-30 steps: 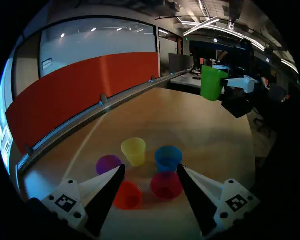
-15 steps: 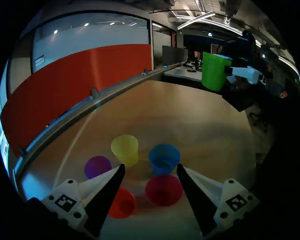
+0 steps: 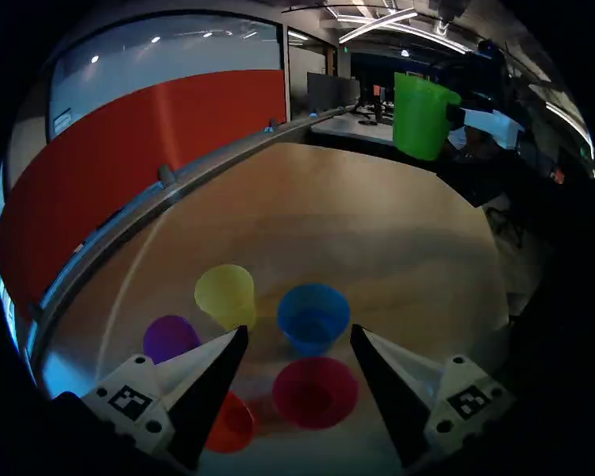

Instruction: Pour water

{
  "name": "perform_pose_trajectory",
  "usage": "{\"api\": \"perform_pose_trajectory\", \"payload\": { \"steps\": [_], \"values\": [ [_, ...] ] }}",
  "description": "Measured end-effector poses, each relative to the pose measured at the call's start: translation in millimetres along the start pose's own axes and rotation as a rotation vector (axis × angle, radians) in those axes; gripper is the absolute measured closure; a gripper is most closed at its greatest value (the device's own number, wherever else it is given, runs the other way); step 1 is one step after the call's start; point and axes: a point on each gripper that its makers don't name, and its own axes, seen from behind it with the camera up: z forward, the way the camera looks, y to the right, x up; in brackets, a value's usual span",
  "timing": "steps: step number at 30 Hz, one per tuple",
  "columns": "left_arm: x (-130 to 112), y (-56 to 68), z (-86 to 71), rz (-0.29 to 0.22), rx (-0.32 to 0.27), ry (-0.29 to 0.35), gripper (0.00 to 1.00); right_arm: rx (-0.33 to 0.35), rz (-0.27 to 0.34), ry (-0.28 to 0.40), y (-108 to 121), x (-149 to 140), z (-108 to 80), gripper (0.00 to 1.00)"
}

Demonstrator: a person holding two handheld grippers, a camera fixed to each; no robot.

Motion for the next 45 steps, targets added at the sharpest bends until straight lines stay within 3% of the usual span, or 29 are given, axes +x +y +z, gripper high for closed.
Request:
{"api": "perform_pose_trajectory", "payload": {
  "steps": [23, 45],
  "values": [
    [-13.9, 11.3, 50.6, 0.016, -0.052, -0.139, 0.04, 0.009, 0.004, -0.006, 10.5, -8.1, 5.5, 0.09],
    [-20.4, 21.4, 72.4, 0.004, -0.071, -0.177, 0.04, 0.008, 0.004, -0.013, 12.5, -12.7, 6.7, 0.09]
  ]
}}
